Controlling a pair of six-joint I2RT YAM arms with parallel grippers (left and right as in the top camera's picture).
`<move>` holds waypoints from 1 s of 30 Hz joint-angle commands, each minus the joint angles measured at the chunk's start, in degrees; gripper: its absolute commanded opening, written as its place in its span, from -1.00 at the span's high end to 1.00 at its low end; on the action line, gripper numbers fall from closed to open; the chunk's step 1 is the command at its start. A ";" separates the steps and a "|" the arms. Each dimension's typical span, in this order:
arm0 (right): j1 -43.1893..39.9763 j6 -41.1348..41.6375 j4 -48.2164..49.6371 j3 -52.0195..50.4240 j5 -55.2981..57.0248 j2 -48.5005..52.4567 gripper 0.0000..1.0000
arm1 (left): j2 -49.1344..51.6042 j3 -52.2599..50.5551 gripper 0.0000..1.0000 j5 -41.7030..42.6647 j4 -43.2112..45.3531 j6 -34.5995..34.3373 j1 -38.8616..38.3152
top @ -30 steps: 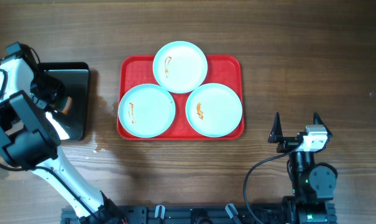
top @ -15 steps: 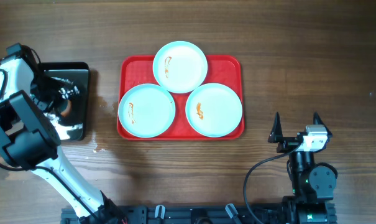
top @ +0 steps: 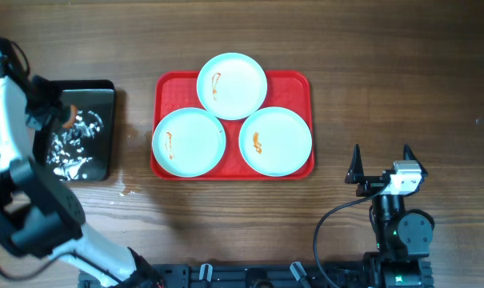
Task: Clean dirty plates on tray and stack at the side
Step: 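Dip and rub the held sponge in the water of the black tray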
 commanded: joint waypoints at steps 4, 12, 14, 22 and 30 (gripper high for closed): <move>-0.35 -0.26 0.24 -0.07 -0.72 -0.57 -1.00 | -2.19 0.28 0.92 2.67 0.02 0.11 0.00; -0.35 -0.28 0.24 -0.07 -0.72 -0.57 -0.99 | 0.31 -9.11 0.92 1.77 6.47 0.09 -1.68; -0.35 -0.28 0.24 -0.07 -0.72 -0.57 -0.99 | 1.11 -11.54 0.92 0.02 8.09 0.07 -1.73; -0.35 -0.26 0.24 -0.07 -0.72 -0.57 -0.99 | 4.02 -14.53 0.20 -3.61 8.92 0.07 -1.73; -0.35 -0.26 0.24 -0.07 -0.72 -0.57 -0.99 | 4.11 -14.53 -0.62 -1.92 7.74 0.04 -1.79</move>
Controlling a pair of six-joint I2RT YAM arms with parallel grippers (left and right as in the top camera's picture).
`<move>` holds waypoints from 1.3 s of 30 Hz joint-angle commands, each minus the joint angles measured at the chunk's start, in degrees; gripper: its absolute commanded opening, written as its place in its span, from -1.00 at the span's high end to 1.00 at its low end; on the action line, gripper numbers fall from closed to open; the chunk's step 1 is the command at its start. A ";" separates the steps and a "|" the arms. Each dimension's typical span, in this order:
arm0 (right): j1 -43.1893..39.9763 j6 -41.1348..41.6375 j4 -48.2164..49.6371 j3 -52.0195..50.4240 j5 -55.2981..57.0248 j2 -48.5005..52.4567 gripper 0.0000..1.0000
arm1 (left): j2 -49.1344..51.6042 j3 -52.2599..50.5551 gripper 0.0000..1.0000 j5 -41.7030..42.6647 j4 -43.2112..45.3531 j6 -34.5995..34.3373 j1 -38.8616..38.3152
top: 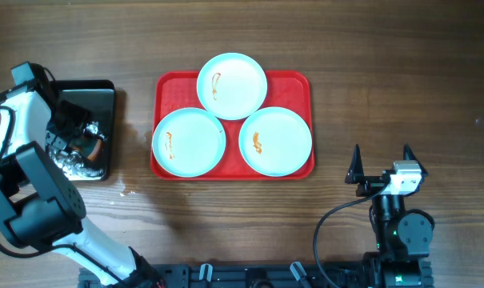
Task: Clean dirty plates on tray and stack at the side
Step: 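Dip and rub the held sponge in the water of the black tray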
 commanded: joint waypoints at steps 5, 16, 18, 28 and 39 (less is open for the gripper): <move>-0.35 -0.28 0.24 -0.07 -0.72 -0.57 -1.00 | 0.11 -1.05 -0.61 4.61 -2.01 -0.39 -0.59; -0.35 -0.26 0.24 -0.07 -0.72 -0.57 -1.00 | 2.32 -3.26 -0.24 4.59 -1.36 -0.61 -1.16; -0.35 -0.26 0.24 -0.07 -0.72 -0.57 -1.00 | 2.38 -3.26 -0.23 4.61 -1.18 -0.61 -1.16; -0.35 -0.26 0.24 -0.07 -0.72 -0.57 -0.99 | 2.38 -3.30 0.92 4.55 0.85 -0.59 -1.16; -0.35 -0.28 0.24 -0.07 -0.72 -0.57 -0.99 | -0.42 -3.13 0.92 4.55 1.27 -0.13 -1.11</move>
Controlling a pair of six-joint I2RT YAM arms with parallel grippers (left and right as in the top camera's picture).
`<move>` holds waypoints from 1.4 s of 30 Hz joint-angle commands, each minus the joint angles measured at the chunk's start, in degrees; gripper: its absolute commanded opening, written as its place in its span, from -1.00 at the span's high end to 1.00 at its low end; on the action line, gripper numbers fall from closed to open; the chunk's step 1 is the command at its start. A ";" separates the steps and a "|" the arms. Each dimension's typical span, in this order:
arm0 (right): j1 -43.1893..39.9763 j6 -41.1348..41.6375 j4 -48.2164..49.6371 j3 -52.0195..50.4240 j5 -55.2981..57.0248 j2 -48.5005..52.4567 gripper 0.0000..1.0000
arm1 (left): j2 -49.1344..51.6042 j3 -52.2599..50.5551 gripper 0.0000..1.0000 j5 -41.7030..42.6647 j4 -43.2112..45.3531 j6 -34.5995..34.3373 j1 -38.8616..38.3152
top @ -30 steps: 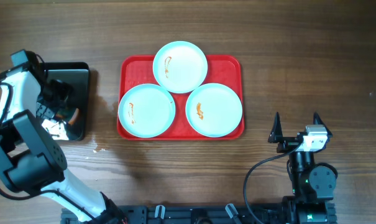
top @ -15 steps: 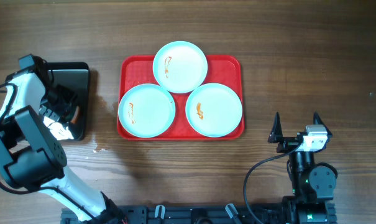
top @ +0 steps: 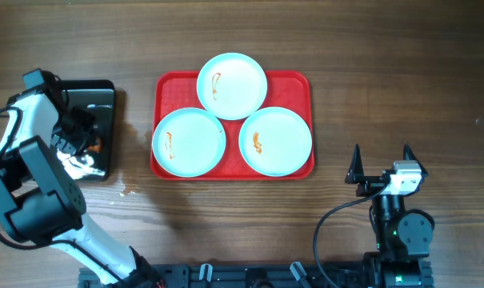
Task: Clean dirty plates on tray and stack at the side
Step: 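Dip and rub the held sponge in the water of the black tray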
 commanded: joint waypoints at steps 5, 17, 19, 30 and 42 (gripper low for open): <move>-0.35 -0.28 0.22 -0.07 -0.72 -0.57 -0.99 | -4.02 -0.28 -1.00 0.85 1.53 0.28 -0.17; -0.35 -0.28 0.22 -0.07 -0.72 -0.57 -1.00 | -3.96 -0.31 -0.99 -0.24 6.58 -3.02 0.94; -0.35 -0.28 0.22 -0.07 -0.72 -0.57 -1.00 | -3.96 -0.31 -1.00 -0.26 8.00 -3.19 1.40; -0.35 -0.26 0.22 -0.07 -0.72 -0.57 -1.00 | -1.03 -0.35 -0.72 -3.72 8.72 -5.97 2.12; -0.35 -0.26 0.22 -0.07 -0.72 -0.57 -0.99 | 0.46 -0.35 -0.34 -3.61 8.17 -5.95 2.12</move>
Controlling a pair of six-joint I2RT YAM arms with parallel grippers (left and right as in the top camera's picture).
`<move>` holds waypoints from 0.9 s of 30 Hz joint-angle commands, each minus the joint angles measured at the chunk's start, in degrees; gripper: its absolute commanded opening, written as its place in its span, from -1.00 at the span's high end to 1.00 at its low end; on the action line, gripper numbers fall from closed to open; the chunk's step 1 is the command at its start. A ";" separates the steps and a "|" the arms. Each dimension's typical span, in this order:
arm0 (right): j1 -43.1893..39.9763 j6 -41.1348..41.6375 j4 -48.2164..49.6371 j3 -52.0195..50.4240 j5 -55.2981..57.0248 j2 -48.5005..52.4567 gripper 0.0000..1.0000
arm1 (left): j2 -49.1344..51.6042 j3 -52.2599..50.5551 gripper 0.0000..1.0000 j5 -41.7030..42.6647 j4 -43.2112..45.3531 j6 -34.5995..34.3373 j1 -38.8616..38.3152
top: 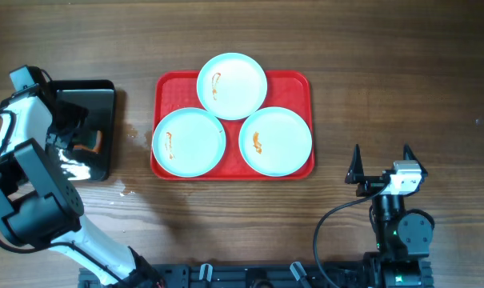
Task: Clean dirty plates on tray and stack at the side
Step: 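Dip and rub the held sponge in the water of the black tray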
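Three pale round plates lie on the red tray (pixel 304 80): one at the back (pixel 232 86), one front left (pixel 189 142), one front right (pixel 275 141). Each carries an orange smear. At the far left stands a black basin (pixel 98 90) holding water. My left gripper (pixel 82 138) reaches into it and is shut on an orange sponge (pixel 90 142). My right gripper (pixel 381 166) stands open and empty near the front right of the table, well away from the tray.
Water drops mark the wood between the basin and the tray (pixel 134 132). The left arm (pixel 30 112) crosses the basin's left edge. Bare wooden table (pixel 402 72) lies right of the tray.
The left arm has shifted slightly up and left over the basin. The sponge stays at its tip in the basin's right half. The water's glints now sit lower left. Right arm unchanged.
At first the left gripper held the orange sponge over the basin's upper left. Then the sponge was down in the water at the basin's lower right, and it has stayed in the basin with small shifts. The plates and the right arm have not moved.
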 commanded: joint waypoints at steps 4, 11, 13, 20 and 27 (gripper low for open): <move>-0.35 -0.28 0.24 -0.07 -0.72 -0.57 -1.00 | 1.01 -0.33 -0.55 -0.39 -1.84 -0.35 0.15; -0.35 -0.28 0.24 -0.07 -0.72 -0.57 -0.99 | 1.11 -0.33 -0.55 -0.46 -2.12 -0.33 0.15; -0.35 -0.28 0.24 -0.07 -0.72 -0.57 -1.00 | 1.22 -0.33 -0.53 -0.85 -1.84 -0.35 0.15; -0.35 -0.26 0.24 -0.07 -0.72 -0.57 -1.00 | 2.75 -0.33 -0.51 -1.05 -1.44 -0.33 0.11; -0.35 -0.26 0.24 -0.07 -0.72 -0.57 -1.00 | 3.43 -0.33 0.17 -1.05 -1.09 -0.09 0.13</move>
